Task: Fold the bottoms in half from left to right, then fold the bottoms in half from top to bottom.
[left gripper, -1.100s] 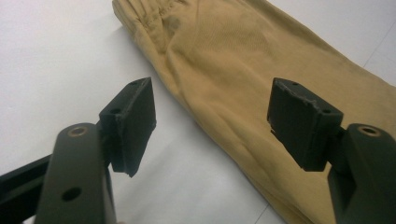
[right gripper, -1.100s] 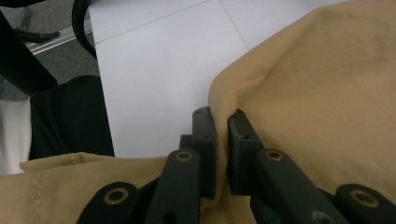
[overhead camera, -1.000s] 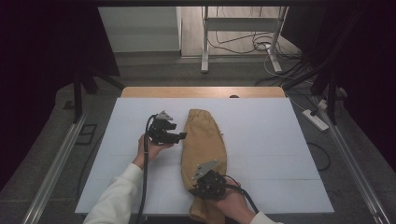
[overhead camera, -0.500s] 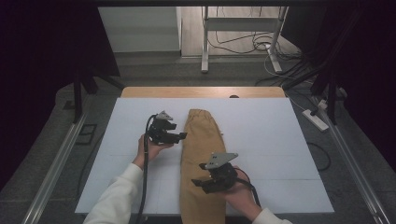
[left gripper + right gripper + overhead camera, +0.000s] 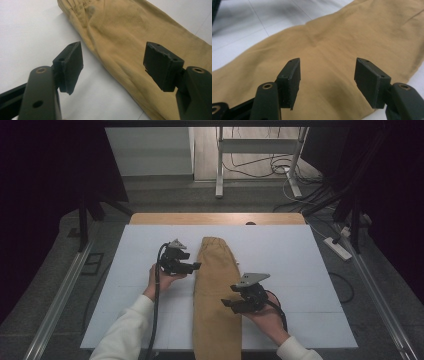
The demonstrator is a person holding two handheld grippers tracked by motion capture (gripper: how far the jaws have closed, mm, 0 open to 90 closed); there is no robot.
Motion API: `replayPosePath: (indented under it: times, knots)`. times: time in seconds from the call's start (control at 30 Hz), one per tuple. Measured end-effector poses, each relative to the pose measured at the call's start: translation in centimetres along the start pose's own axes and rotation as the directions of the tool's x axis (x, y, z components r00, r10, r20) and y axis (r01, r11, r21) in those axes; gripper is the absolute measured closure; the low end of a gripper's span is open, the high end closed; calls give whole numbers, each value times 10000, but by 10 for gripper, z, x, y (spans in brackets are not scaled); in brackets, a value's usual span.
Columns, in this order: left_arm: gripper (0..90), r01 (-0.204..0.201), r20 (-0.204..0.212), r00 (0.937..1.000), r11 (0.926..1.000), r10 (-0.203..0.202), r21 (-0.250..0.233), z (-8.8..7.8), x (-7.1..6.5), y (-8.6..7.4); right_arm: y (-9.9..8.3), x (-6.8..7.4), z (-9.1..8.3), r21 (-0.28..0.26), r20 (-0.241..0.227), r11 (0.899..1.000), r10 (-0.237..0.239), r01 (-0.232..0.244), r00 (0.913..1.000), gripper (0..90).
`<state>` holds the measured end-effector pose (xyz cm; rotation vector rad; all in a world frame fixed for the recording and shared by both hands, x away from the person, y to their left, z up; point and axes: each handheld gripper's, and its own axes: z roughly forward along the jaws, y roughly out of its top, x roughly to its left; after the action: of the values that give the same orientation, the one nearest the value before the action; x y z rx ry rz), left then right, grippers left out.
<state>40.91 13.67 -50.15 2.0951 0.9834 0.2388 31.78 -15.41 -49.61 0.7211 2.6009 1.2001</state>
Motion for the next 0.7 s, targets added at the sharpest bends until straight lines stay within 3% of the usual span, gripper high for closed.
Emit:
replayPosePath:
  times: [0.7]
  knots:
    - [314,-13,-69,10000,10000,13,33,0,0,0,-2,-18,1,136,405,9997,196,-202,9990,382]
